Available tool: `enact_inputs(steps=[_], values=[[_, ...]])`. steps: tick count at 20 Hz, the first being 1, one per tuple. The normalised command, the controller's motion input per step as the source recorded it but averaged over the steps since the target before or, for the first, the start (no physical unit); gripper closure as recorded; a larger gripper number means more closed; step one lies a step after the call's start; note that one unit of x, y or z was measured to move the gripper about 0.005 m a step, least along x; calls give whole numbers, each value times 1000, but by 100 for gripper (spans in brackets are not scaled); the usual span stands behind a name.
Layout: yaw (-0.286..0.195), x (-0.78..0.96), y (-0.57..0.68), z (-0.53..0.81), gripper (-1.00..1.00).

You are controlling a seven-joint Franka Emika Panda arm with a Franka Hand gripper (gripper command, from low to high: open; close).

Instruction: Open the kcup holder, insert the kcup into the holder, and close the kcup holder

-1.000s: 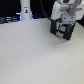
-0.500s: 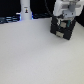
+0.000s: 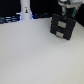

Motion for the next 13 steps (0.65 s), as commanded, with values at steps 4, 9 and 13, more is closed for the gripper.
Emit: enact_inputs(steps=[4,9,13], values=[[2,6,-9,-1,-100],[48,-461,-498,-60,-100],[2,6,-9,-1,-100]])
